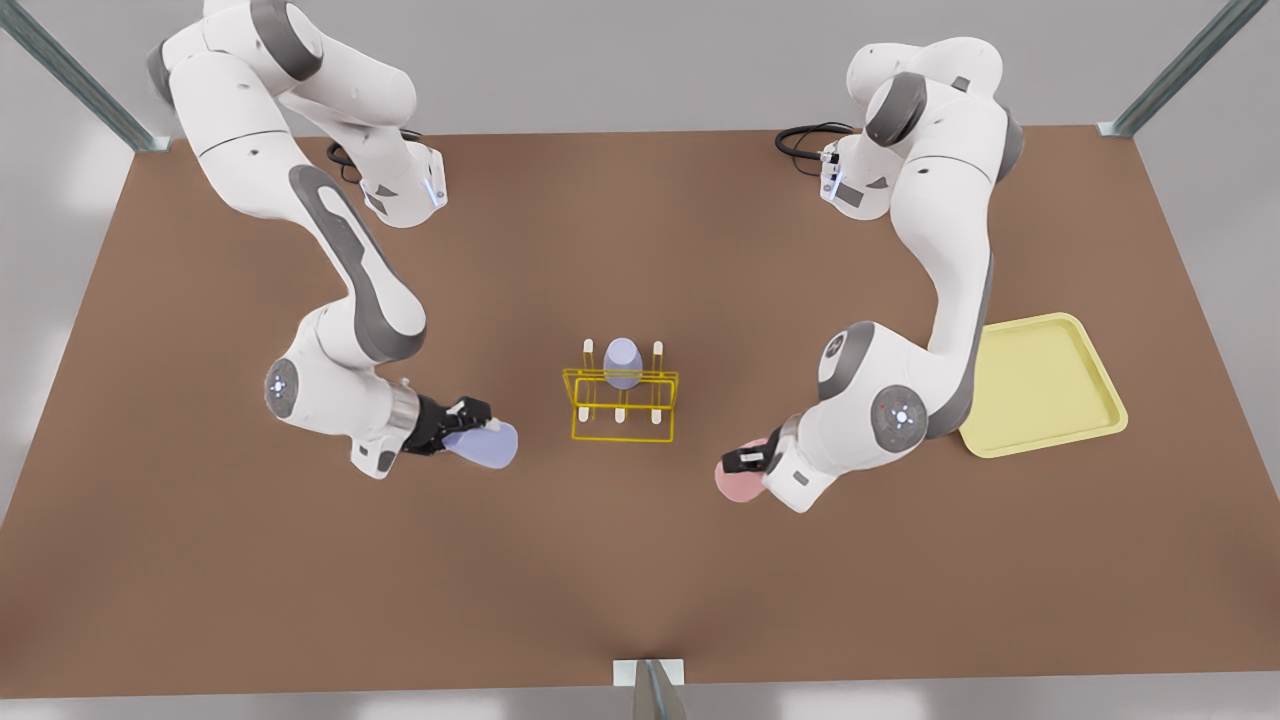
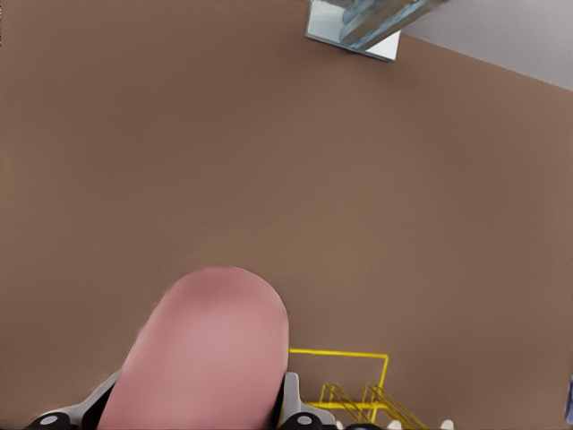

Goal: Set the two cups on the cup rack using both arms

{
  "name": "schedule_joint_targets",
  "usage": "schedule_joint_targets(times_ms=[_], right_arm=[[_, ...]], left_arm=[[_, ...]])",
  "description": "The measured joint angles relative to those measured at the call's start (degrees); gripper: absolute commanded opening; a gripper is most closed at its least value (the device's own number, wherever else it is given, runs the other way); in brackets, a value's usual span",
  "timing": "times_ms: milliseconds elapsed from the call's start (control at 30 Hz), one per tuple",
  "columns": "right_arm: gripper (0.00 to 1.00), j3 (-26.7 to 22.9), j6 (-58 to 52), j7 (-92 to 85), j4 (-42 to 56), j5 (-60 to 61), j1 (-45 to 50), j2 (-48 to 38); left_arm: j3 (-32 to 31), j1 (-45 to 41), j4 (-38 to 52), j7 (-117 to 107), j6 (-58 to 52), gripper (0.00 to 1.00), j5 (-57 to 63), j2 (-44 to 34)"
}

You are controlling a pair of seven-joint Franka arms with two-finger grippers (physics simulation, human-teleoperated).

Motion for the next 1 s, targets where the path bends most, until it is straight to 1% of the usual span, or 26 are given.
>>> schedule_joint_targets(times_ms=[67, 233, 433, 600, 667, 833, 867, 900, 1000], right_arm=[[0.86, -0.02, 0.22, 0.30, 1.06, 3.11, 2.35, 0.89], [0.86, -0.03, 0.98, 0.90, 2.40, 7.62, 5.94, 2.05], [0.86, -0.05, 1.33, 1.39, 3.01, 8.83, 7.68, 3.21], [0.86, -0.30, 1.20, 1.65, 2.73, 8.83, 8.23, 3.42], [0.86, -0.46, 1.13, 1.73, 2.65, 8.79, 8.47, 3.46], [0.86, -0.60, 1.27, 1.82, 2.97, 8.46, 9.05, 5.85], [0.87, -0.62, 1.30, 1.84, 2.99, 8.34, 9.09, 6.14], [1.00, -0.64, 1.33, 1.87, 3.04, 8.20, 9.17, 6.39], [1.00, -0.68, 1.39, 1.97, 3.28, 7.98, 9.31, 6.77]], left_arm=[[-1.12, -1.43, 0.08, -3.89, 0.38, 0.84, -0.04, 0.53], [-1.41, -7.44, 0.73, -12.10, 1.65, 0.84, -0.01, 2.10], [-1.53, -9.16, 0.38, -19.86, 3.60, 0.85, 0.05, 2.75], [-1.48, -10.98, 0.26, -24.70, 0.76, 0.85, 0.52, 2.88], [-1.41, -11.46, 0.26, -26.30, 0.67, 0.86, 0.81, 4.05], [-0.90, -11.89, 0.01, -29.60, 0.75, 0.86, 2.72, 5.02], [-0.84, -11.87, 0.00, -30.16, 0.67, 0.89, 3.00, 5.01], [-0.81, -11.85, -0.01, -30.69, 0.59, 1.00, 3.22, 5.01], [-0.80, -11.90, -0.01, -32.10, 0.39, 1.00, 3.63, 5.01]])
